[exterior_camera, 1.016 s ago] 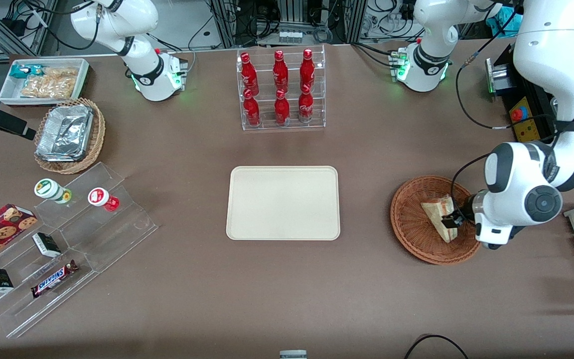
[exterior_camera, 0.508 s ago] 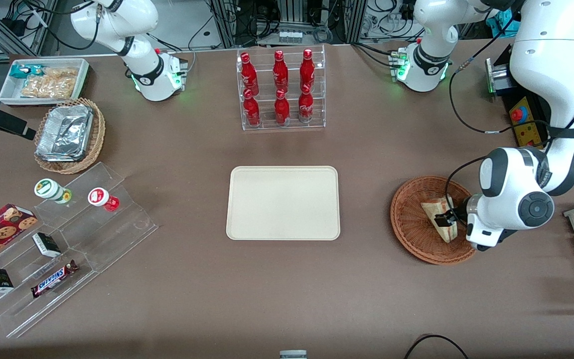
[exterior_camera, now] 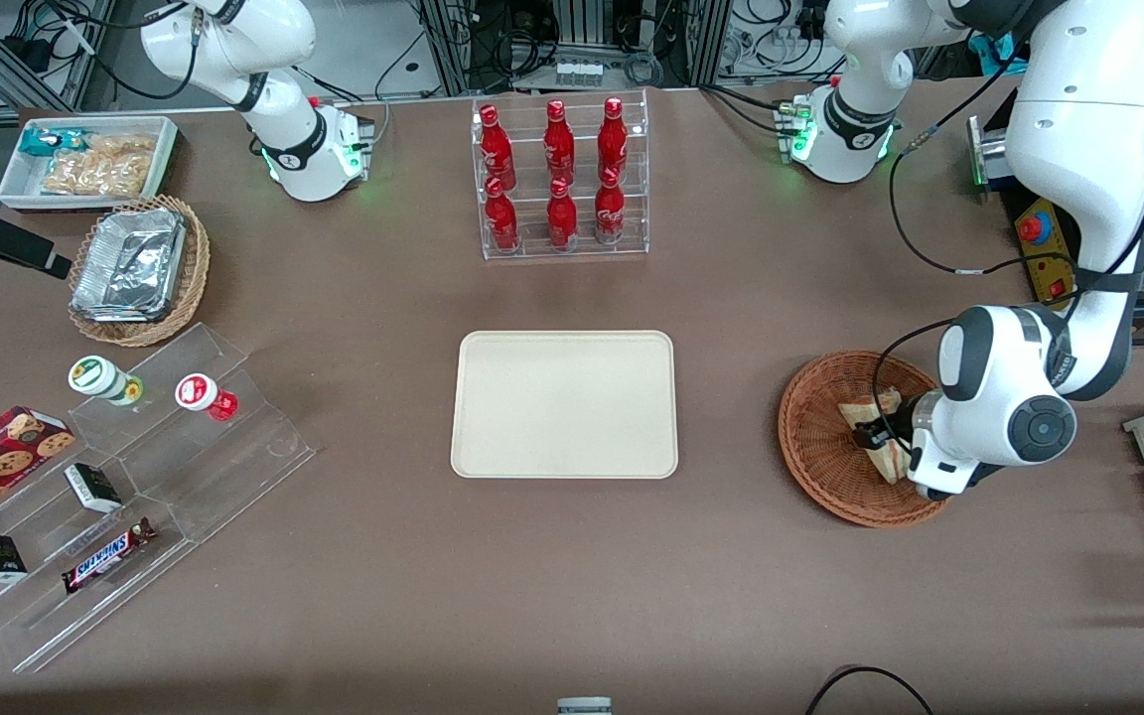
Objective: Place sandwich from basket to tray
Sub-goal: 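Close the left gripper on the sandwich's crust edge, then lift the sandwich and carry it with the left gripper to the cream tray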
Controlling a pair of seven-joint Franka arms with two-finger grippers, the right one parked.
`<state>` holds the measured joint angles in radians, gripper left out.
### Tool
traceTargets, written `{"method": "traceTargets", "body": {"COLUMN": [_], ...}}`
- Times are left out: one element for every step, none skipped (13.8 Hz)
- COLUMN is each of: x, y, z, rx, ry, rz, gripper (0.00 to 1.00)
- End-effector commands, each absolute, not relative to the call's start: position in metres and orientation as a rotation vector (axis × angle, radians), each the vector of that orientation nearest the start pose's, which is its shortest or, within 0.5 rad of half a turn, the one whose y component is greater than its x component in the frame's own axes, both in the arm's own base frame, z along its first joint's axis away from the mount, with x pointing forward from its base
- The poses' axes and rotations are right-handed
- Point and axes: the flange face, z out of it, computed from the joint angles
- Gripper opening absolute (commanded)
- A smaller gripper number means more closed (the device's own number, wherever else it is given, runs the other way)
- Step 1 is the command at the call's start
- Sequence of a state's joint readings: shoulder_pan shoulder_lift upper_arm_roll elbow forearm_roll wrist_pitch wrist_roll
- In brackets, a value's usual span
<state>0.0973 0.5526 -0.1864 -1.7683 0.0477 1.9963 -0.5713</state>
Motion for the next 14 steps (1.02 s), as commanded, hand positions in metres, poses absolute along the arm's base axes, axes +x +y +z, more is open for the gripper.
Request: {"method": "traceTargets", "body": {"x": [0.626, 0.627, 0.628, 0.628, 0.63, 0.633, 0.631, 0.632, 0.633, 0.629, 0.622, 0.616, 0.608, 0.6], "y": [-0.047, -0.046, -0.045, -0.045, -0.046, -0.048, -0.059, -0.074, -0.095, -0.118, -0.15, -0.186, -0.221, -0.25], "z": [0.241, 0.246, 0.253, 0.262, 0.277, 0.3, 0.319, 0.344, 0.368, 0.386, 0.402, 0.415, 0.421, 0.416], "rx": [-2.989, -2.99, -2.992, -2.992, -2.998, -3.007, -3.021, -3.062, -3.09, -3.087, -3.087, -3.101, -3.1, -3.099], "ry": [-0.704, -0.707, -0.707, -0.706, -0.701, -0.69, -0.631, -0.521, -0.431, -0.366, -0.292, -0.278, -0.286, -0.247], "rz": [0.489, 0.482, 0.47, 0.464, 0.441, 0.405, 0.401, 0.374, 0.38, 0.437, 0.47, 0.448, 0.433, 0.443], "gripper": [0.21, 0.16, 0.14, 0.14, 0.14, 0.14, 0.14, 0.14, 0.14, 0.14, 0.16, 0.17, 0.17, 0.16]}}
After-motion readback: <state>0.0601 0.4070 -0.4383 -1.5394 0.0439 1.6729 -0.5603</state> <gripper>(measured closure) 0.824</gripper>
